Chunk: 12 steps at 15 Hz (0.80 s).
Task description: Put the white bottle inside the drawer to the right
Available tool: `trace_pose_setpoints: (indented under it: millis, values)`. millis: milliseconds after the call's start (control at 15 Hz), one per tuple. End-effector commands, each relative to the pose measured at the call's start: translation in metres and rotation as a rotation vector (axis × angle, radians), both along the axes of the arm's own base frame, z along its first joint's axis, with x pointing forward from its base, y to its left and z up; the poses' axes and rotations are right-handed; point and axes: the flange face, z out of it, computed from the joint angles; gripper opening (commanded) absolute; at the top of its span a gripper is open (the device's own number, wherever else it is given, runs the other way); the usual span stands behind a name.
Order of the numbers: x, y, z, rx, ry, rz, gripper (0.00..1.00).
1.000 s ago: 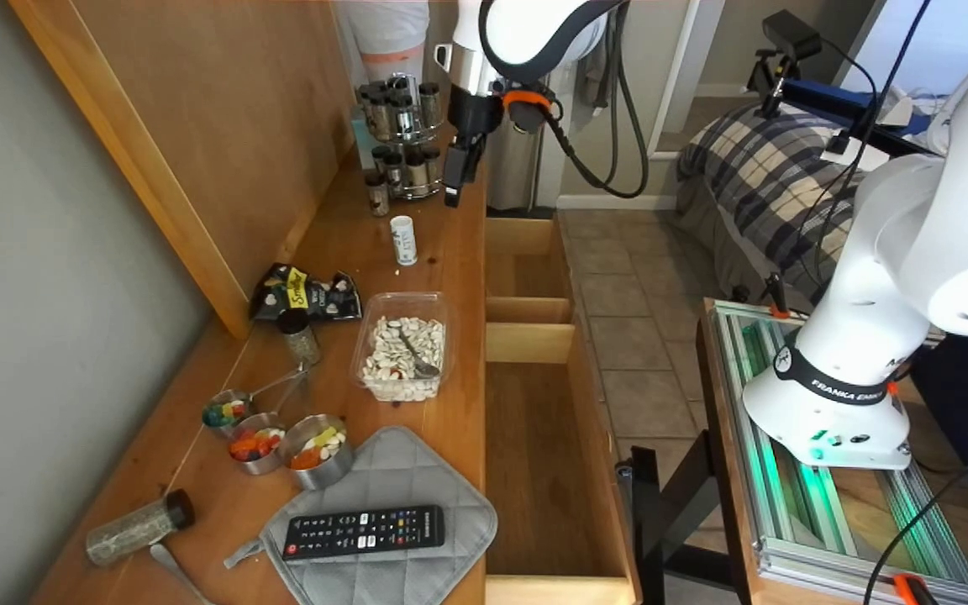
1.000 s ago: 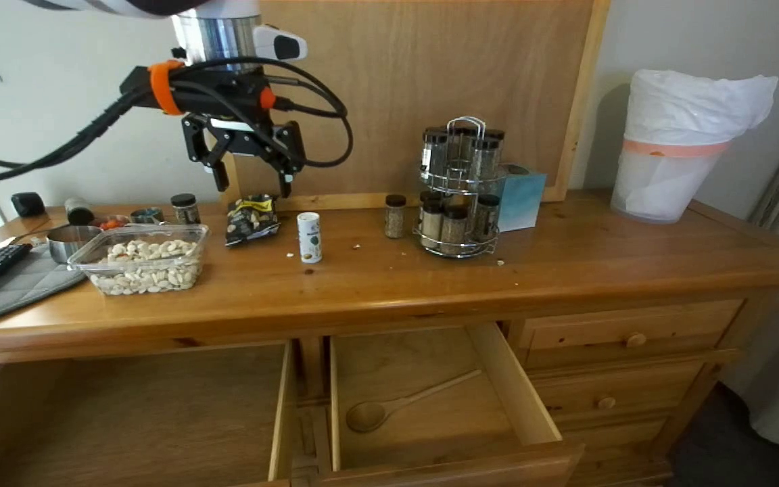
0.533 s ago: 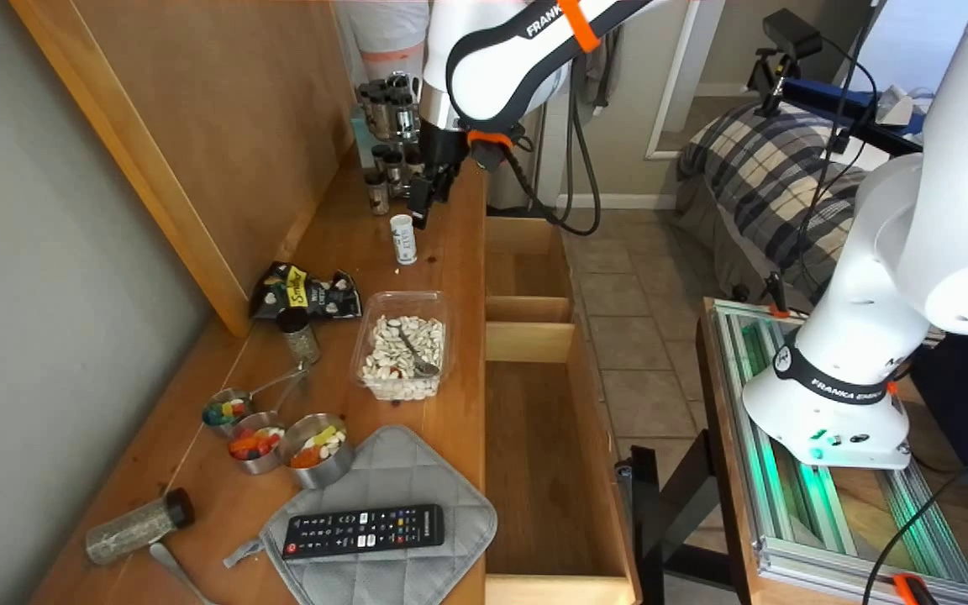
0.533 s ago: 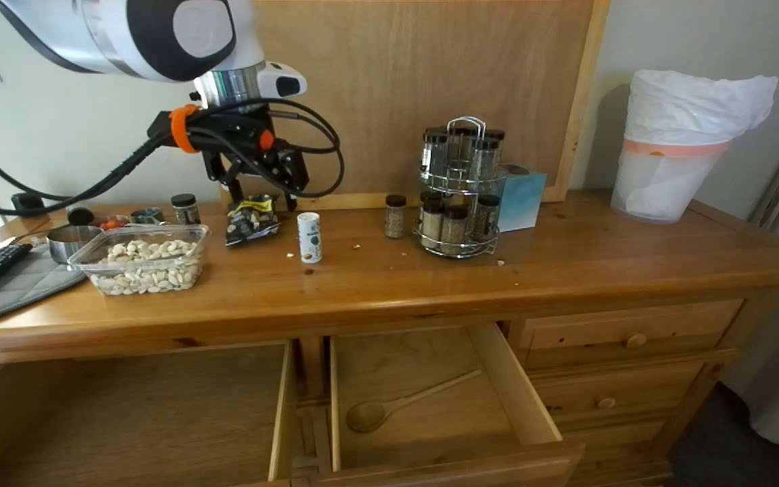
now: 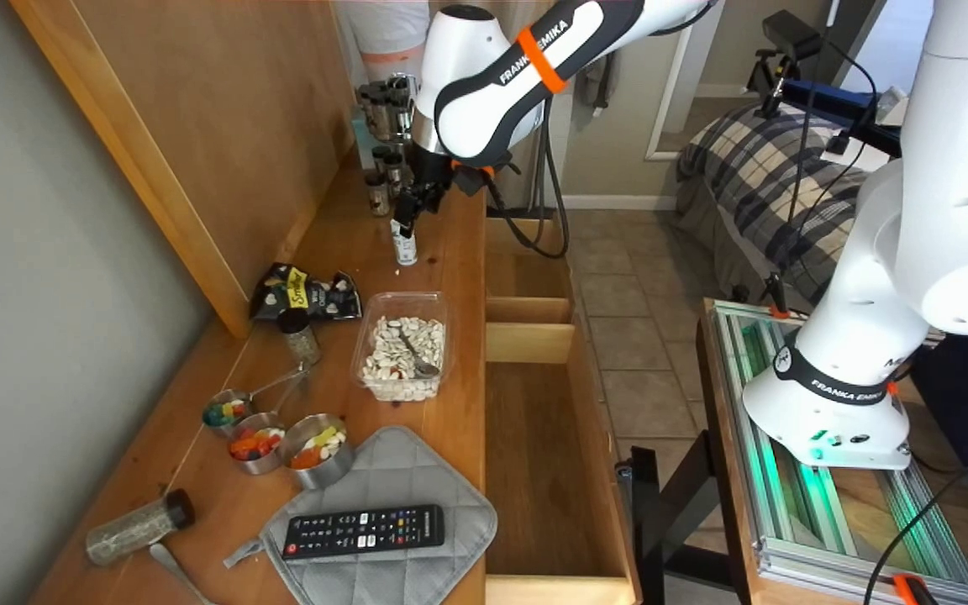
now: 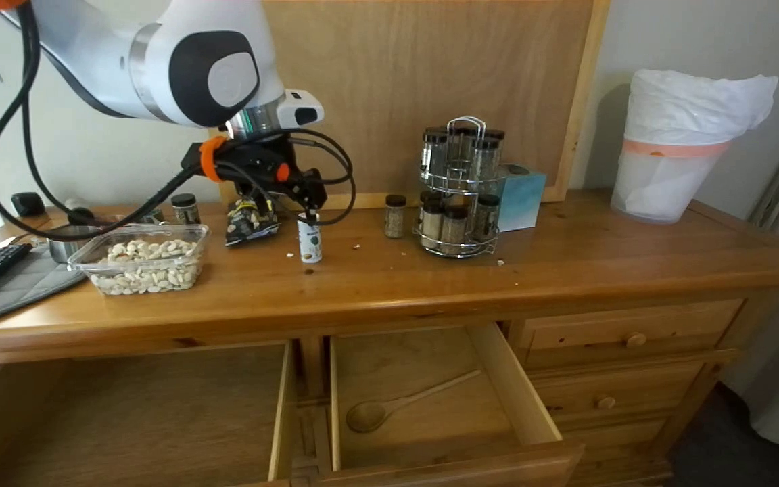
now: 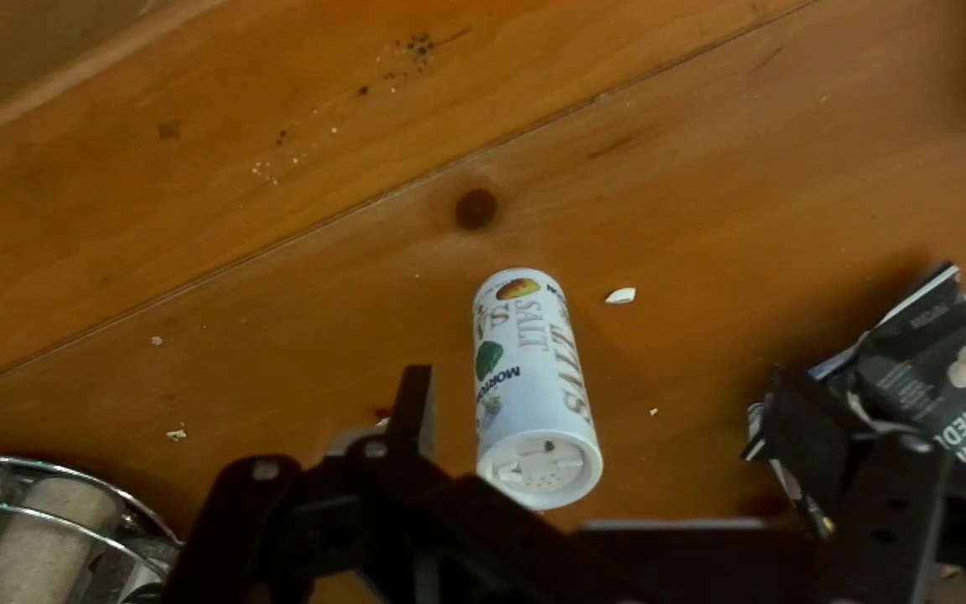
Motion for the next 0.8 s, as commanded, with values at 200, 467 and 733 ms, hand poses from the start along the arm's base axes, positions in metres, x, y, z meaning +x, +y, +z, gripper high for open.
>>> trace_pose_setpoints:
  millis: [200, 467, 733]
  values:
    - [0.026, -0.007, -0.017, 0.016, -0.04, -0.12, 1.0]
    - [0.035, -0.008, -0.027, 0.013, -0.035, -0.161, 1.0]
    - [0.039, -0.011, -0.035, 0.014, -0.028, -0.198, 1.0]
